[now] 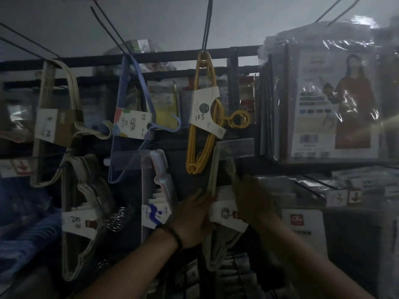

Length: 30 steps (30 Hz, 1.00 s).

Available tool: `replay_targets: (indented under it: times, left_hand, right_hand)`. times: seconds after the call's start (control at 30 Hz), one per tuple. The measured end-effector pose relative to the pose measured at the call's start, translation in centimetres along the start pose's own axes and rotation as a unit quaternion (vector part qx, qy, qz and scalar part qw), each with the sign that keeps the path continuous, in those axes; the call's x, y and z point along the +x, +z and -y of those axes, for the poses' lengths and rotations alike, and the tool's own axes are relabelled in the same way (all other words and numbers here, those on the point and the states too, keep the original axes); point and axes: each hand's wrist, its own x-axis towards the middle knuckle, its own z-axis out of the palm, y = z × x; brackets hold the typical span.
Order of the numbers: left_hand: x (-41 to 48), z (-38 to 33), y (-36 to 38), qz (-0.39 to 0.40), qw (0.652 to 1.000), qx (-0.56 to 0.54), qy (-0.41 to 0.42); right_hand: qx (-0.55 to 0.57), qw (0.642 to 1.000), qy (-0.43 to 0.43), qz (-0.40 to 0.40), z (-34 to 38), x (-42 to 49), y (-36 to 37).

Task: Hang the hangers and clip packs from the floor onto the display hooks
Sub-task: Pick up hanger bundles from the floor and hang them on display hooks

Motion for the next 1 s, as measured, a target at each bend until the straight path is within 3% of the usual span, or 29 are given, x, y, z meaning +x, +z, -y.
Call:
replay_targets:
  times: [0.1, 0.17, 0.3, 0.47, 0.57, 0.63, 0.77, 1.0]
  left_hand:
    - [-4.3, -0.3, -1.6, -0.047, 0.998, -0.045, -0.014]
    - [-8.6, -0.4, -2.9, -0.008, 0.995, -0.078, -0.063]
    - [-20.5, 1.6, -4.5, 0.09, 0.981, -0.038, -0.17]
    - [-39.6, 4.7, -5.6, 0.207, 0.934, -0.048, -0.287]
    - [-52.1, 6.2, -6.5, 0.263, 0.883, -0.074, -0.382]
    - [-60.7, 6.7, -7.4, 0.254, 0.852, -0.095, -0.448]
    - [-76.6, 6.6, -9.2, 0.231, 0.807, -0.092, -0.536]
    - [-96.2, 4.5, -9.5, 0.265, 0.682, -0.162, -0.662]
  right_hand:
    - [0.103, 0.989, 0.036, -0.104, 1.7, -3.5, -0.6]
    - [0.139, 0.983, 0.006, -0.12, 4.6, -6.5, -0.7]
    - [0.229, 0.966, -0.106, -0.054, 13.1, -12.7, 0.6]
    - [0.27, 0.934, -0.219, 0.089, 27.4, -24.0, 6.0]
    - [0.275, 0.873, -0.308, 0.258, 36.6, -33.1, 9.8]
    - [0.29, 0.818, -0.367, 0.334, 42.0, -39.1, 11.5]
    - [0.273, 0.731, -0.453, 0.431, 51.4, -50.1, 13.6]
    - [0.181, 0.619, -0.519, 0.561, 63.3, -63.7, 17.4]
